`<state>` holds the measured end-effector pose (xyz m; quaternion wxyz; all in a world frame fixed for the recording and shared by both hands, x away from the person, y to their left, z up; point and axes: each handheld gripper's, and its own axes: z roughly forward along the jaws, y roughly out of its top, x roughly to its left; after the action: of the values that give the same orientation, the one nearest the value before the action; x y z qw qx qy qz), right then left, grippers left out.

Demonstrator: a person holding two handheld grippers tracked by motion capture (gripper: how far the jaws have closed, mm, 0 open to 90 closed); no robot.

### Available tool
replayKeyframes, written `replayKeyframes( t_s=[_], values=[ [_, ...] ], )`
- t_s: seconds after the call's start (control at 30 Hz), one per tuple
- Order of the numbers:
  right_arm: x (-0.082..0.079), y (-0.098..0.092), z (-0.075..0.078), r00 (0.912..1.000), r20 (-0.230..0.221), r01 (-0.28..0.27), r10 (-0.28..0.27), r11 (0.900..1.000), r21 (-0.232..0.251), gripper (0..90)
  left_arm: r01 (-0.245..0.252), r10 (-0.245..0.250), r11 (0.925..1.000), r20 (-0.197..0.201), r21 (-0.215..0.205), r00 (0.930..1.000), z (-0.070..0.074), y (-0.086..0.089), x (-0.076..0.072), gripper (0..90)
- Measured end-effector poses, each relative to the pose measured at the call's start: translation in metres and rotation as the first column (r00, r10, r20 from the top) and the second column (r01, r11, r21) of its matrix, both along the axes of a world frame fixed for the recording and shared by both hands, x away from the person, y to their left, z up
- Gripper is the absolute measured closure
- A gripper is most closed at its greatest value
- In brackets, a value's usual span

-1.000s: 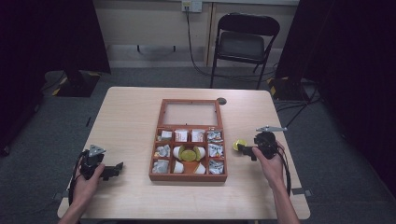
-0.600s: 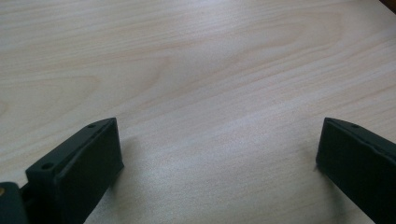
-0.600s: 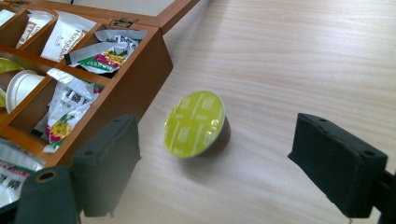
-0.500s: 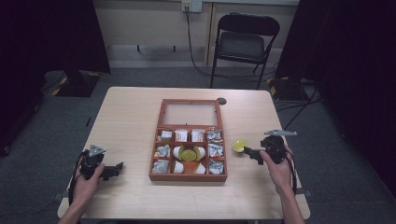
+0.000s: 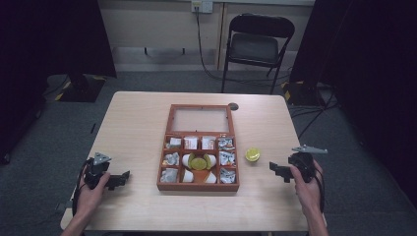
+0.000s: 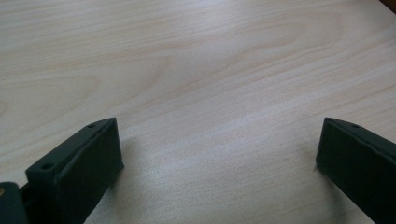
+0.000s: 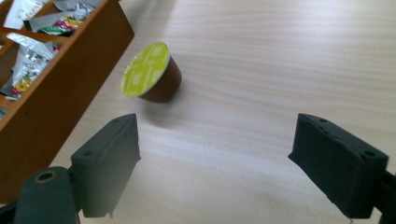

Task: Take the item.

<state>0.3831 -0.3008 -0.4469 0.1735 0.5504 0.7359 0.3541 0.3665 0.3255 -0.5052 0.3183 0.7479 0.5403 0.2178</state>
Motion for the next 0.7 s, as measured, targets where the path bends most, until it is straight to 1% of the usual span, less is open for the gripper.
replayKeyframes(
  t_s=[0.1,0.17,0.2,0.33,0.37,0.47,0.53,0.63,0.67,0.7],
  values=[
    [-0.006,-0.002,-0.005,0.9998,-0.018,0.000,0.000,1.000,-0.013,14.7,0.000,0.000,1.0000,0.000,0.000,1.0000,0.000,0.000,0.000,0.0],
    [-0.007,-0.003,-0.006,0.9998,-0.021,0.003,-0.004,1.000,-0.015,14.7,0.001,-0.001,1.0000,0.000,0.000,1.0000,0.000,0.000,0.000,0.0],
    [-0.011,-0.006,-0.008,0.9997,-0.024,0.011,-0.012,1.000,-0.017,14.6,0.000,0.000,1.0000,0.000,0.000,1.0000,0.000,0.000,0.000,0.0],
    [-0.014,-0.013,-0.012,0.9991,-0.035,0.023,-0.024,0.999,-0.029,14.7,0.000,0.000,1.0000,0.000,0.000,1.0000,0.000,0.000,0.000,0.0],
    [-0.017,-0.017,-0.017,0.9985,-0.044,0.030,-0.031,0.999,-0.036,14.7,0.000,0.000,1.0000,0.000,0.000,1.0000,0.000,0.000,0.000,0.0],
    [-0.022,-0.023,-0.023,0.9974,-0.051,0.050,-0.051,0.998,-0.039,14.8,0.000,0.000,1.0000,0.000,0.000,1.0000,0.000,0.000,0.000,0.0],
    [-0.024,-0.025,-0.026,0.9972,-0.044,0.059,-0.061,0.998,-0.035,14.7,0.000,0.000,1.0000,0.000,0.000,1.0000,0.000,0.000,0.000,0.0],
    [-0.026,-0.025,-0.030,0.9959,-0.066,0.059,-0.062,0.997,-0.051,14.8,0.001,-0.001,1.0000,0.000,0.000,1.0000,0.000,0.000,0.000,0.0],
    [-0.026,-0.025,-0.030,0.9959,-0.066,0.059,-0.062,0.997,-0.051,14.8,0.001,-0.001,1.0000,0.000,0.000,1.0000,0.000,0.000,0.000,0.0],
    [-0.028,-0.026,-0.033,0.9952,-0.073,0.060,-0.065,0.996,-0.067,14.7,0.001,-0.001,1.0000,0.000,0.000,1.0000,0.000,0.000,0.000,0.0]
  ],
)
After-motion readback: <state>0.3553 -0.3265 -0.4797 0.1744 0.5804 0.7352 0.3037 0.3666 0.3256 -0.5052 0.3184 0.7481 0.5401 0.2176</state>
